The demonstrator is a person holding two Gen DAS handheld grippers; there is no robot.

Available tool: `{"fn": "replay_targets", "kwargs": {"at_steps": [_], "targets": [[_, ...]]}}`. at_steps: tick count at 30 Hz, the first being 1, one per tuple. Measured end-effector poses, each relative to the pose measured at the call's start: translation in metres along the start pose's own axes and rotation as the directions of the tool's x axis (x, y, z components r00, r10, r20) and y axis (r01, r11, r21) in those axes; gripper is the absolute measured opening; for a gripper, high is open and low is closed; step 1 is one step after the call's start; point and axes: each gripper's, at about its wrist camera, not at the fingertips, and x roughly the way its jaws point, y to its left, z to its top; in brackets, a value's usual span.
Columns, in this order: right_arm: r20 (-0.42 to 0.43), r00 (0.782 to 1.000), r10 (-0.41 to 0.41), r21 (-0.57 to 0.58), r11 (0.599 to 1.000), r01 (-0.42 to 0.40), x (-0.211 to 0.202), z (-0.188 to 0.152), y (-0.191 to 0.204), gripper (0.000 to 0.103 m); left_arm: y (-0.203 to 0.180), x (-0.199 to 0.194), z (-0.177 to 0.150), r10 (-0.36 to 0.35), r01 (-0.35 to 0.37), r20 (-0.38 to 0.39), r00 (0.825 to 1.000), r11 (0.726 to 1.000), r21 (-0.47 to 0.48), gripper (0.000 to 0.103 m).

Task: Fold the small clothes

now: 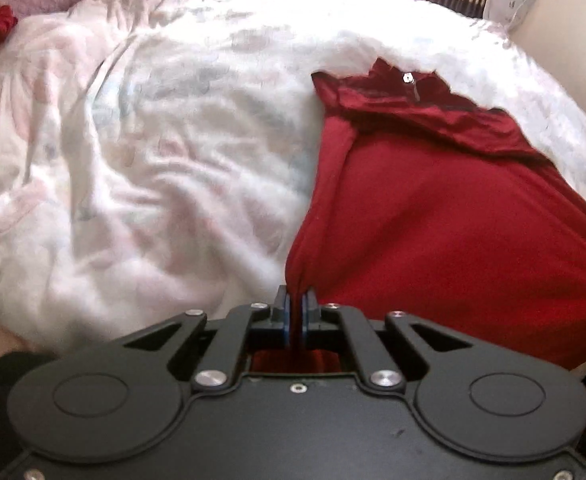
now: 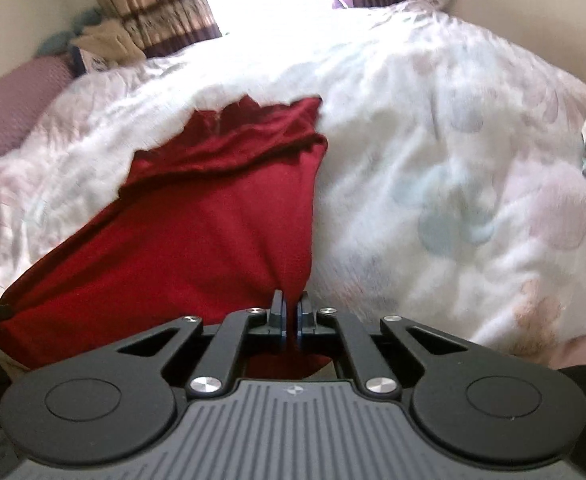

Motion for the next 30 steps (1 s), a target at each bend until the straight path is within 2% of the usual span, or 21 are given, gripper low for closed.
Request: {"fn": "replay_targets", "kwargs": {"at_steps": [3, 5, 8, 12, 15, 19, 22, 24, 27, 30], "targets": [[-0.037, 0.998, -0.047, -0.034, 0.998, 0.045, -0.002, -0.005, 0.0, 0.004, 0.007, 0.019, -0.022, 0.003, -0.006, -0.099, 0.995, 0.999, -0.032, 0.006], [-0.092, 0.992, -0.088, -0.037, 0.996, 0.085, 0.01, -0.016, -0.008, 0.004, 0.008, 0.037, -0.037, 0.025, -0.033, -0.154, 0.988, 0.998, -0.047, 0.005], [-0.158, 0.982, -0.1, -0.021, 0.995, 0.098, 0.03, -0.037, -0.015, 0.004, 0.0, 0.053, -0.047, 0.049, -0.055, -0.19, 0.981, 0.998, -0.028, 0.004], [-0.174, 0.97, -0.168, -0.095, 0.984, 0.154, 0.043, -0.052, 0.003, 0.004, -0.009, 0.053, -0.037, 0.068, -0.068, -0.177, 0.982, 0.998, 0.007, 0.004], [-0.164, 0.972, -0.166, -0.101, 0.983, 0.15, 0.04, -0.05, 0.008, 0.004, 0.0, 0.045, -0.027, 0.066, -0.069, -0.148, 0.987, 0.998, -0.01, 0.004], [-0.144, 0.974, -0.172, -0.086, 0.983, 0.161, 0.035, -0.044, 0.002, 0.004, 0.006, 0.051, -0.019, 0.068, -0.071, -0.158, 0.985, 0.997, -0.014, 0.003], [-0.131, 0.974, -0.184, -0.091, 0.981, 0.173, 0.04, -0.036, 0.003, 0.004, -0.004, 0.031, 0.004, 0.051, -0.052, -0.065, 0.997, 0.999, -0.013, 0.0], [-0.079, 0.983, -0.167, -0.104, 0.982, 0.159, 0.033, -0.022, 0.01, 0.003, -0.005, 0.015, 0.015, 0.088, -0.088, -0.027, 0.996, 0.996, 0.004, 0.0], [-0.031, 0.988, -0.154, -0.124, 0.981, 0.149, 0.019, -0.004, 0.019, 0.005, 0.007, 0.018, 0.006, 0.137, -0.138, -0.088, 0.987, 0.99, 0.0, 0.0], [-0.09, 0.969, -0.232, -0.164, 0.963, 0.215, 0.024, -0.012, 0.013, 0.012, 0.016, 0.024, -0.016, 0.136, -0.14, -0.155, 0.979, 0.99, -0.016, 0.0]]}}
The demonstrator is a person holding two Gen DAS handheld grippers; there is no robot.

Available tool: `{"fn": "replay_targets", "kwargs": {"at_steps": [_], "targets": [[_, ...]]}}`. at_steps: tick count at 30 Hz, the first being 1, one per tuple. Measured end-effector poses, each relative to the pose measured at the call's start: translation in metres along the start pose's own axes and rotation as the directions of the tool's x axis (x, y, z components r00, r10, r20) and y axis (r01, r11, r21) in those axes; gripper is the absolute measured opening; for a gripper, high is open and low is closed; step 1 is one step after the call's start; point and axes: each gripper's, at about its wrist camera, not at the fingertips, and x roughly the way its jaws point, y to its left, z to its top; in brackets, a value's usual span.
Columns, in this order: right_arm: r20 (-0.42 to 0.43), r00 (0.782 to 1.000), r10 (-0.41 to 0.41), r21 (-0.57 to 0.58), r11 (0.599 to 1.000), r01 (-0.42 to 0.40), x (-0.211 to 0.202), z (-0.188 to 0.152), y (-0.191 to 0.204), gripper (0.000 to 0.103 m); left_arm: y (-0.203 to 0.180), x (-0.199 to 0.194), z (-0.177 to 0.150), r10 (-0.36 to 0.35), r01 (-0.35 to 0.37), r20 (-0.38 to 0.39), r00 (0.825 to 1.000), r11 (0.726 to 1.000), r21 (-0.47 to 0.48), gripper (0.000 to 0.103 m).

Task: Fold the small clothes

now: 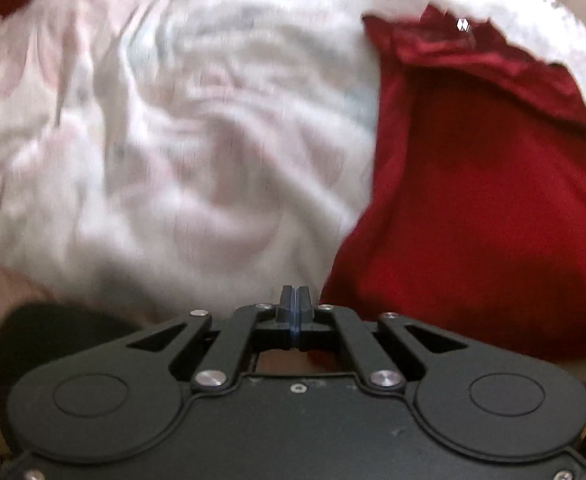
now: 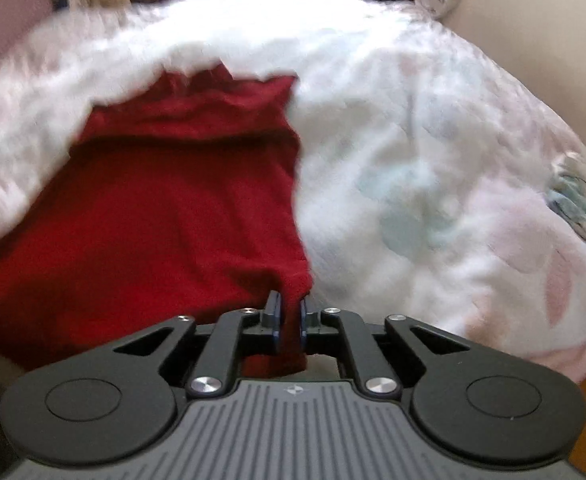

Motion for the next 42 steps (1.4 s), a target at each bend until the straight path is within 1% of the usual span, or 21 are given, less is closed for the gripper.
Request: {"fn": "replay_targets", "kwargs": {"at_steps": [3, 5, 7, 8, 9, 10, 11, 13, 16, 18, 20, 21, 23, 26, 28, 31, 33, 35, 38, 39, 42], "targets": [[-0.092, 0.992, -0.091, 0.028, 0.995, 0.094, 0.014, -0.021, -0.011, 0.021, -0.012, 0.001, -0.004, -0.033, 0.033, 0.008, 0.999, 0.999, 0.015, 0.002], [-0.076, 0.982, -0.173, 0.034, 0.984, 0.176, 0.01, -0.027, -0.009, 0.025, -0.032, -0.002, 0.001, -0.085, 0.083, 0.035, 0.996, 0.995, 0.055, 0.008], [-0.018, 0.981, -0.192, 0.053, 0.98, 0.193, 0.0, -0.024, -0.002, 0.025, -0.06, -0.003, 0.009, -0.15, 0.143, 0.066, 0.986, 0.984, 0.11, 0.008], [0.017, 0.991, -0.13, 0.079, 0.989, 0.128, -0.006, -0.021, 0.003, 0.026, -0.077, 0.0, 0.012, -0.187, 0.175, 0.076, 0.979, 0.975, 0.139, 0.009], [0.058, 0.998, 0.007, 0.119, 0.993, -0.014, -0.01, -0.017, 0.008, 0.026, -0.09, 0.003, 0.014, -0.21, 0.196, 0.077, 0.975, 0.968, 0.156, 0.01], [0.063, 0.99, 0.126, 0.146, 0.98, -0.134, -0.008, -0.014, 0.014, 0.025, -0.104, 0.009, 0.017, -0.231, 0.216, 0.074, 0.97, 0.961, 0.17, 0.01], [0.045, 0.966, 0.254, 0.161, 0.953, -0.258, 0.0, -0.008, 0.026, 0.023, -0.117, 0.016, 0.019, -0.249, 0.234, 0.064, 0.966, 0.954, 0.186, 0.013], [0.025, 0.943, 0.333, 0.11, 0.936, -0.333, 0.015, 0.0, 0.056, 0.023, -0.135, 0.032, 0.019, -0.215, 0.207, 0.012, 0.977, 0.95, 0.232, 0.015], [-0.015, 0.96, 0.281, -0.024, 0.959, -0.281, 0.038, 0.005, 0.104, 0.023, -0.128, 0.049, 0.018, -0.167, 0.168, -0.021, 0.986, 0.961, 0.219, 0.018], [-0.068, 0.948, 0.312, 0.02, 0.95, -0.311, 0.058, 0.004, 0.107, 0.023, -0.109, 0.052, 0.018, -0.161, 0.162, -0.022, 0.987, 0.971, 0.175, 0.018], [-0.092, 0.944, 0.318, 0.07, 0.947, -0.313, 0.068, 0.002, 0.098, 0.022, -0.089, 0.05, 0.02, -0.109, 0.108, -0.003, 0.994, 0.983, 0.149, 0.018], [-0.095, 0.955, 0.28, 0.075, 0.959, -0.274, 0.071, 0.001, 0.09, 0.02, -0.08, 0.05, 0.021, -0.082, 0.081, 0.005, 0.997, 0.987, 0.139, 0.018], [-0.096, 0.969, 0.226, 0.091, 0.972, -0.218, 0.074, 0.0, 0.072, 0.006, -0.059, 0.051, 0.022, -0.059, 0.058, 0.005, 0.998, 0.991, 0.122, 0.012], [-0.087, 0.979, 0.186, 0.138, 0.975, -0.173, 0.071, -0.001, 0.044, 0.005, -0.035, 0.053, 0.022, -0.008, 0.009, -0.007, 1.0, 0.995, 0.095, 0.011], [-0.08, 0.99, 0.118, 0.145, 0.984, -0.106, 0.067, -0.004, 0.025, 0.005, -0.025, 0.051, 0.023, -0.012, 0.012, -0.009, 1.0, 0.998, 0.068, 0.011], [-0.081, 0.995, 0.061, 0.174, 0.984, -0.046, 0.063, -0.005, 0.003, 0.003, -0.032, 0.044, 0.026, 0.002, -0.002, -0.002, 1.0, 0.997, 0.082, 0.011], [-0.089, 0.994, 0.057, 0.206, 0.978, -0.038, 0.067, -0.005, -0.012, 0.0, -0.046, 0.028, 0.03, -0.007, 0.004, 0.03, 1.0, 0.995, 0.102, 0.018], [-0.087, 0.995, 0.058, 0.214, 0.976, -0.038, 0.064, -0.002, -0.008, 0.005, -0.067, 0.016, 0.032, -0.046, 0.036, 0.067, 0.997, 0.991, 0.131, 0.028], [-0.006, 0.997, 0.081, 0.14, 0.987, -0.079, 0.048, 0.007, 0.02, 0.026, -0.096, 0.016, 0.042, -0.098, 0.079, 0.089, 0.991, 0.978, 0.194, 0.031], [0.01, 0.995, 0.102, 0.107, 0.989, -0.102, 0.047, 0.011, 0.031, 0.028, -0.103, 0.023, 0.046, -0.104, 0.086, 0.084, 0.991, 0.976, 0.201, 0.031], [0.004, 0.987, 0.161, 0.017, 0.987, -0.161, 0.061, 0.025, 0.07, 0.028, -0.111, 0.064, 0.058, -0.025, 0.015, 0.048, 0.999, 0.977, 0.211, 0.035]]}}
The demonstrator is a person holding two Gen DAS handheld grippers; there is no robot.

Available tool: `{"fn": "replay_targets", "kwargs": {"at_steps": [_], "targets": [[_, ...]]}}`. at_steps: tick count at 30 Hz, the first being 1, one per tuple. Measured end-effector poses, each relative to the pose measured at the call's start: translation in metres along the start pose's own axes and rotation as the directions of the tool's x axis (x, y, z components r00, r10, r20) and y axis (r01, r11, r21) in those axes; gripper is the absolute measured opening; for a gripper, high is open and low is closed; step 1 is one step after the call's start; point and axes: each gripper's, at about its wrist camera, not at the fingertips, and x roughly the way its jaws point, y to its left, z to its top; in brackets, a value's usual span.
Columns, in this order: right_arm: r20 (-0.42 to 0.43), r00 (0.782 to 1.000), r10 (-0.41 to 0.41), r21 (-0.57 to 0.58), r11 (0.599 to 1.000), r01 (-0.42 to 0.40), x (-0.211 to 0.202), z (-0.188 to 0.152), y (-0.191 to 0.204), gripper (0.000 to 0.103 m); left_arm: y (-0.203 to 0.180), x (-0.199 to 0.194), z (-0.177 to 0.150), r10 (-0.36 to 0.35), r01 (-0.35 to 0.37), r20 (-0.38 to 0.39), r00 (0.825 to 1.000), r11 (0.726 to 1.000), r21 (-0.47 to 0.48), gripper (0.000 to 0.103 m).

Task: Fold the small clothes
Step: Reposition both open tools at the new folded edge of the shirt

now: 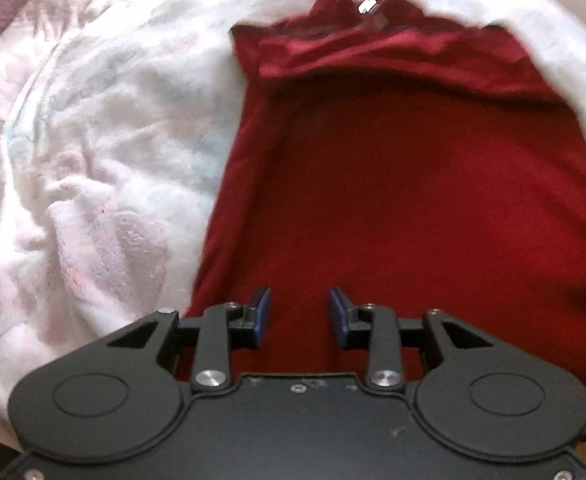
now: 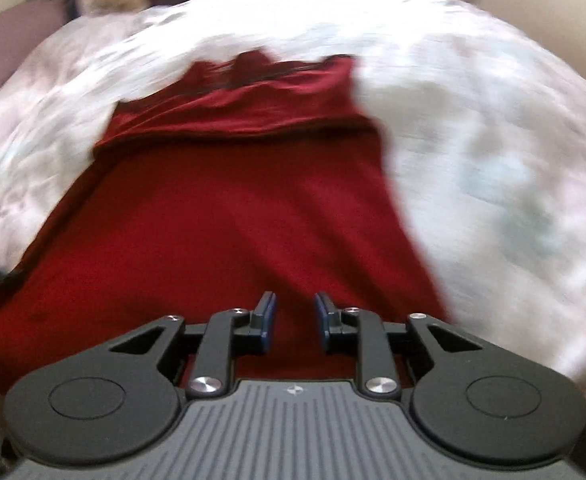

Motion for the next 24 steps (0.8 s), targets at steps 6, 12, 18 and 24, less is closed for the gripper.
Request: {"fn": "replay_targets", "kwargs": {"at_steps": [6, 12, 18, 24], "targets": [[-0.084, 0.996, -0.03, -0.015, 0.999, 0.028, 0.041, 0.013, 0.007, 0.024, 0.048, 0.012, -0.005, 0.038, -0.041, -0.03, 0.999, 0.994, -0.099, 0.034], [-0.07, 0.993, -0.091, 0.049, 0.994, 0.095, 0.031, 0.012, -0.035, 0.024, 0.062, 0.0, -0.005, 0.063, -0.067, -0.033, 0.997, 0.991, -0.113, 0.033], [-0.063, 0.995, -0.073, 0.054, 0.996, 0.076, 0.014, 0.01, -0.044, 0.037, 0.063, -0.052, -0.036, -0.014, 0.014, -0.008, 1.0, 0.996, -0.086, 0.047], [-0.011, 0.996, -0.093, 0.012, 0.996, 0.093, -0.01, 0.011, -0.032, 0.074, 0.076, -0.059, -0.069, 0.02, -0.025, -0.075, 0.997, 0.998, -0.066, 0.05]]}}
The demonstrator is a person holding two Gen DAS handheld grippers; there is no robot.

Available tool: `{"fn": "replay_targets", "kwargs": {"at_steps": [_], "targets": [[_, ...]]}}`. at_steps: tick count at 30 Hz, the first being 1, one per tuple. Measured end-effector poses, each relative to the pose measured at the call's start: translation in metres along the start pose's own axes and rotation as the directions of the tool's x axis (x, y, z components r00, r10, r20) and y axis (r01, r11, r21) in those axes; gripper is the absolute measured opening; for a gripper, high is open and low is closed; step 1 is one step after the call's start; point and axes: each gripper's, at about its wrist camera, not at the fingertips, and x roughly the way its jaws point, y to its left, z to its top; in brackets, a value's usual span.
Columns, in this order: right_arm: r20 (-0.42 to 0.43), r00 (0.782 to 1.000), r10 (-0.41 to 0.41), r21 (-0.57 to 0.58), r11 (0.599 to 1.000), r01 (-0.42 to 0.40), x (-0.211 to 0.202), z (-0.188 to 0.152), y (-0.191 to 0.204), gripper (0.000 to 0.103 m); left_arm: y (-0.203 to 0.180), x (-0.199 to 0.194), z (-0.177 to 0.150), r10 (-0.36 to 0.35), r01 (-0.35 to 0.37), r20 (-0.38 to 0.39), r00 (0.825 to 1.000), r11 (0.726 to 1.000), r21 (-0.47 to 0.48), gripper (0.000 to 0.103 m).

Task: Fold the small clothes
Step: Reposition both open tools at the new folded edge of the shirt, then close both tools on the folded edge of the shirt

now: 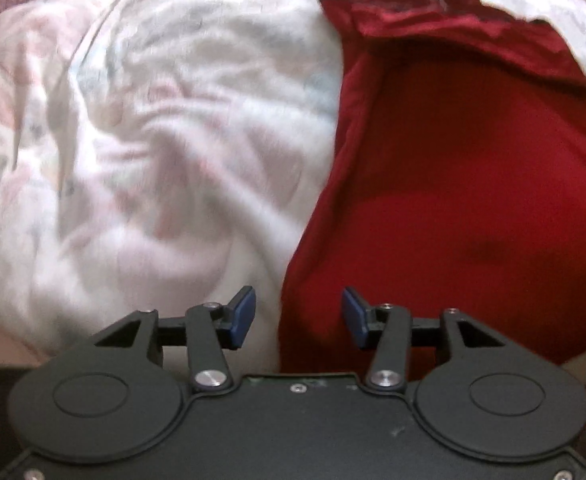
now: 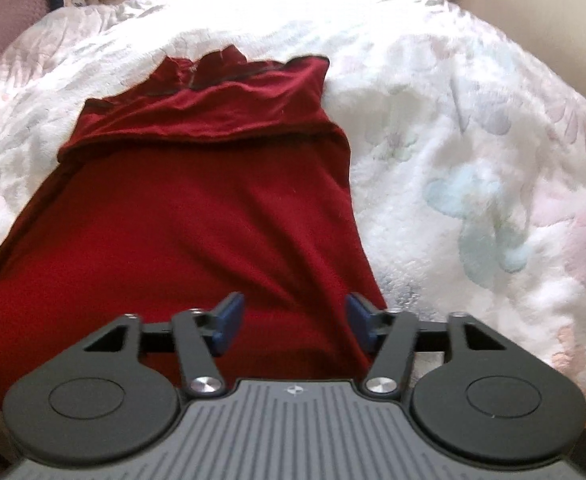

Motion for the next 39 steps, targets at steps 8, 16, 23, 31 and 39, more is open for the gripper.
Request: {"fn": "replay_targets", "kwargs": {"at_steps": [8, 16, 23, 31, 39], "targets": [[-0.032, 0.997, -0.07, -0.005, 0.998, 0.069, -0.02, -0.029, -0.027, 0.086, -0.001, 0.005, -0.033, -0.034, 0.032, -0.055, 0.998, 0.999, -0.044, 0.051], [-0.131, 0.991, -0.034, 0.083, 0.995, 0.046, -0.009, -0.065, -0.053, 0.086, -0.012, 0.021, -0.031, -0.085, 0.084, -0.063, 0.994, 0.996, -0.021, 0.051], [-0.163, 0.987, -0.006, 0.104, 0.994, 0.023, 0.008, -0.07, -0.059, 0.088, -0.013, 0.046, -0.027, -0.104, 0.103, -0.115, 0.988, 0.995, -0.015, 0.053], [-0.169, 0.985, 0.032, 0.1, 0.995, -0.015, 0.01, -0.071, -0.057, 0.01, 0.002, 0.028, -0.032, -0.181, 0.177, -0.043, 0.983, 0.98, -0.086, 0.003], [-0.068, 0.997, 0.036, 0.15, 0.988, -0.025, -0.035, -0.07, -0.053, 0.003, 0.01, -0.037, -0.027, -0.163, 0.169, 0.075, 0.984, 0.981, -0.09, 0.003]]}}
